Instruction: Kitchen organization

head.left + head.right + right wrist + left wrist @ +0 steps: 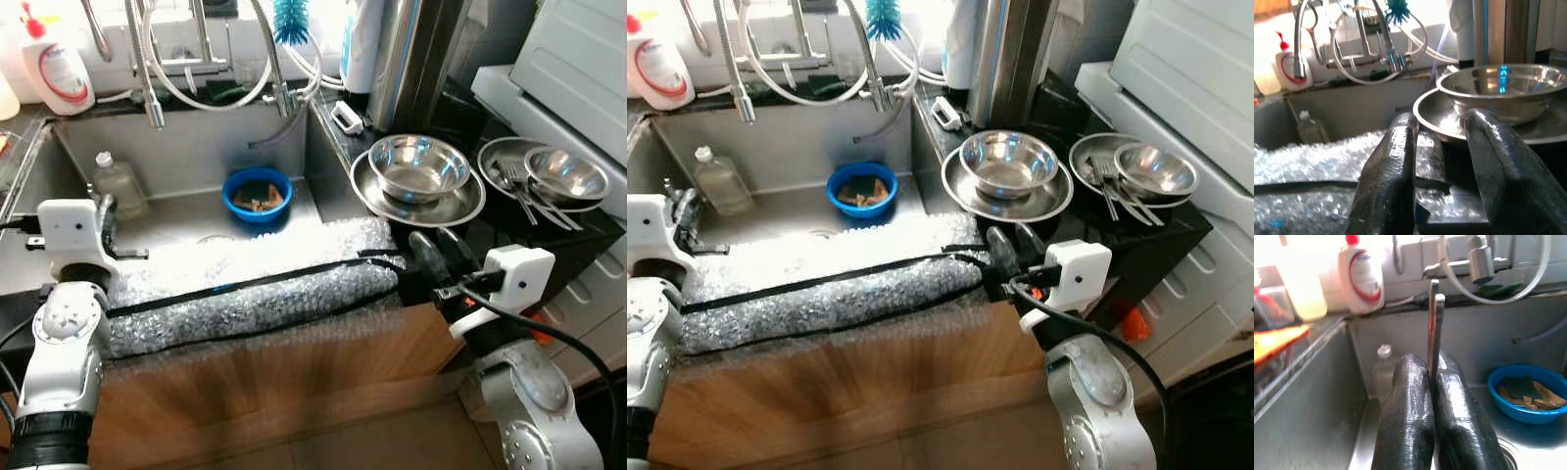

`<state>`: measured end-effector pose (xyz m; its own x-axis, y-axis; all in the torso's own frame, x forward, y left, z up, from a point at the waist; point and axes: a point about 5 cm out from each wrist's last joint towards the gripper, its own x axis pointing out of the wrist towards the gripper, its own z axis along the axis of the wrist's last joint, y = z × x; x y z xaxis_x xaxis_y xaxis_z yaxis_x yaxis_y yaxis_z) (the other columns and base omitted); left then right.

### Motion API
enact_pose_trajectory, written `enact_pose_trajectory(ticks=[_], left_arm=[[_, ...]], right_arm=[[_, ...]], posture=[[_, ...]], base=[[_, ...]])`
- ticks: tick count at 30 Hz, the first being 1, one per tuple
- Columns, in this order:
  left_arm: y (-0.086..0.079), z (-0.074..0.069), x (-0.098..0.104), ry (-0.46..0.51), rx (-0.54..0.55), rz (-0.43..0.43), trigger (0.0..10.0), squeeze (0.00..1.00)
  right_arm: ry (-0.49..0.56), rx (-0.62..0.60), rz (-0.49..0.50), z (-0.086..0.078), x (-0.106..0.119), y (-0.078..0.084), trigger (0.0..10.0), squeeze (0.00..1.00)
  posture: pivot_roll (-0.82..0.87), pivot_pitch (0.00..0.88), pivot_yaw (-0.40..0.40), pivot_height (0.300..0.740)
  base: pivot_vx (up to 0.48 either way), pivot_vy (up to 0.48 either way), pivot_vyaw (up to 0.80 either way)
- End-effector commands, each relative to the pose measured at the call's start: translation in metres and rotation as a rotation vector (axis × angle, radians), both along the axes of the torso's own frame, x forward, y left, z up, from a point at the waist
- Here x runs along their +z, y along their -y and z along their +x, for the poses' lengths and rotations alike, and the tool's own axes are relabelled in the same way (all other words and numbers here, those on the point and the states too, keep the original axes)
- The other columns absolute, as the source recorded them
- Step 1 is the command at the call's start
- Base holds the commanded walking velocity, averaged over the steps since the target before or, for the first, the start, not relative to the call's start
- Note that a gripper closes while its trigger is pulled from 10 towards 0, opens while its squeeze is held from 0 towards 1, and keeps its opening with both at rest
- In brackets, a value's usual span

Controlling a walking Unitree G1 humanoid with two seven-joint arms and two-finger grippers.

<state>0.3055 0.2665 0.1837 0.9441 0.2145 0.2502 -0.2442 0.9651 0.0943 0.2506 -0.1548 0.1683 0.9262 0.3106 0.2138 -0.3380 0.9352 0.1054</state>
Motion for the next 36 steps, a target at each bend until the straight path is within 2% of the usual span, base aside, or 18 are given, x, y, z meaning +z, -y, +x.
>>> enact_pose_trajectory(ticks=[1, 6, 7, 8, 9, 10, 25, 26, 28, 30, 31, 33, 36], left_arm=[[-0.001, 0.001, -0.011, -0.039, 0.010, -0.031, 10.0, 0.00], [0.002, 0.004, -0.014, -0.056, 0.002, -0.034, 10.0, 0.00], [0.002, 0.004, -0.014, -0.058, 0.000, -0.035, 10.0, 0.05], [0.002, 0.005, -0.014, -0.059, -0.003, -0.034, 10.0, 0.60], [0.002, 0.005, -0.014, -0.059, -0.003, -0.034, 10.0, 0.60], [0.003, 0.005, -0.014, -0.060, -0.008, -0.030, 10.0, 1.00], [0.012, 0.006, -0.008, -0.032, -0.051, -0.006, 10.0, 1.00], [0.015, 0.006, -0.004, -0.012, -0.063, 0.006, 10.0, 0.00], [0.024, 0.004, 0.011, 0.072, -0.087, 0.053, 10.0, 0.00], [0.027, 0.003, 0.019, 0.122, -0.089, 0.059, 10.0, 0.00], [0.036, 0.002, 0.030, 0.176, -0.105, 0.113, 10.0, 0.00], [0.045, 0.002, 0.045, 0.244, -0.123, 0.151, 10.0, 0.00], [0.050, 0.001, 0.062, 0.296, -0.139, 0.191, 10.0, 0.00]], right_arm=[[0.008, -0.009, -0.003, -0.001, 0.001, 0.000, 10.0, 0.00], [-0.003, -0.020, -0.005, -0.001, -0.001, 0.001, 10.0, 0.00], [-0.002, -0.021, -0.003, -0.001, -0.001, 0.001, 10.0, 0.00], [-0.002, -0.021, -0.003, -0.001, -0.001, 0.001, 10.0, 0.00], [-0.002, -0.021, -0.003, -0.001, -0.001, 0.001, 10.0, 0.00], [-0.001, -0.024, -0.001, -0.001, -0.001, 0.001, 10.0, 0.00], [0.003, -0.035, 0.015, 0.002, -0.002, -0.003, 10.0, 0.00], [0.003, -0.043, 0.019, 0.002, -0.001, -0.002, 10.0, 0.00], [0.008, -0.067, 0.031, 0.005, 0.003, 0.001, 10.0, 0.00], [0.011, -0.078, 0.025, 0.006, 0.003, 0.002, 10.0, 0.00], [0.010, -0.096, 0.049, 0.009, 0.005, 0.004, 10.0, 0.00], [0.018, -0.120, 0.072, 0.013, 0.010, 0.007, 10.0, 0.00], [0.009, -0.150, 0.059, 0.019, 0.013, 0.011, 10.0, 0.00]], posture=[[0.06, 0.037, -0.019, 0.740], [0.06, 0.027, -0.018, 0.740], [0.05, 0.025, -0.018, 0.740], [0.06, 0.022, -0.018, 0.740], [0.06, 0.022, -0.018, 0.740], [0.06, 0.021, -0.017, 0.740], [0.06, 0.000, -0.016, 0.740], [0.06, 0.000, -0.017, 0.740], [0.06, 0.000, -0.017, 0.740], [0.06, 0.000, -0.017, 0.740], [0.06, 0.000, -0.019, 0.740], [0.05, 0.000, -0.020, 0.740], [0.05, 0.000, -0.020, 0.740]], base=[[0.000, 0.000, 0.00], [0.000, 0.000, 0.00], [0.000, 0.000, 0.00], [0.000, 0.000, 0.00], [0.000, 0.000, 0.00], [0.000, 0.000, 0.00], [0.000, 0.000, 0.00], [0.000, 0.000, 0.00], [0.000, 0.000, 0.00], [0.000, 0.000, 0.00], [0.000, 0.000, 0.00], [0.000, 0.000, 0.00], [0.000, 0.000, 0.00]])
